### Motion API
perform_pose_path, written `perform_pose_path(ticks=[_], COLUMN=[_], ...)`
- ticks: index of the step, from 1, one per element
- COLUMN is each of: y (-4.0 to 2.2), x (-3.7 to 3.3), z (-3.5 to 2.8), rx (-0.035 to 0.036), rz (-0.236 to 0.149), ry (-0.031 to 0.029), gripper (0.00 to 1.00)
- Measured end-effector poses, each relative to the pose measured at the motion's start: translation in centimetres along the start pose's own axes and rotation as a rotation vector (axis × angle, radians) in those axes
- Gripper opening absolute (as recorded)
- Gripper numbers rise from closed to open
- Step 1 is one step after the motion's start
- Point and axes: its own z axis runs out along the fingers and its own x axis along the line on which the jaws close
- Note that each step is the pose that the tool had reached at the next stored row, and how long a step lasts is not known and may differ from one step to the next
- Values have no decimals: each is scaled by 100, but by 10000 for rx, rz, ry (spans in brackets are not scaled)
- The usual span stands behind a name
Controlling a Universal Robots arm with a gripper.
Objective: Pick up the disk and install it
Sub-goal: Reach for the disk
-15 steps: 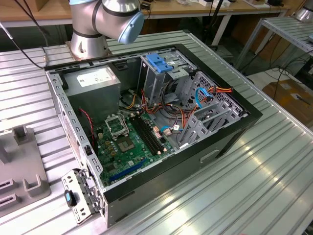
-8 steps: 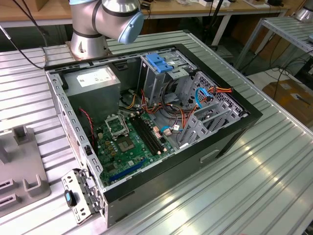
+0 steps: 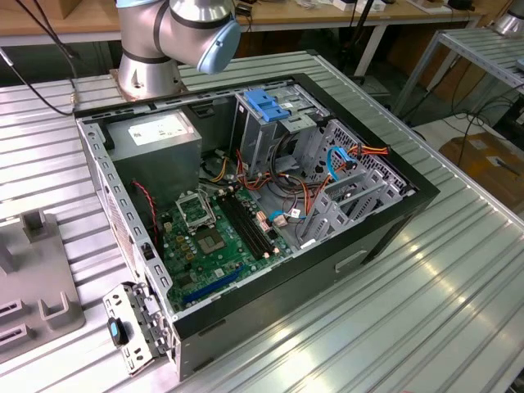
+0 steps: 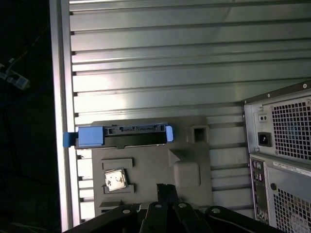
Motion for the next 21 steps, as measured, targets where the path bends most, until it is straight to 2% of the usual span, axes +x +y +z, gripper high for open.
perform_pose_path(ticks=[5,16,21], y=[12,154,169], x=[57,191,205], z=[4,26,26], rx=[-1,1,2], rz=[1,1,1], ry=[-1,-2,-1], gripper=[11,11,11])
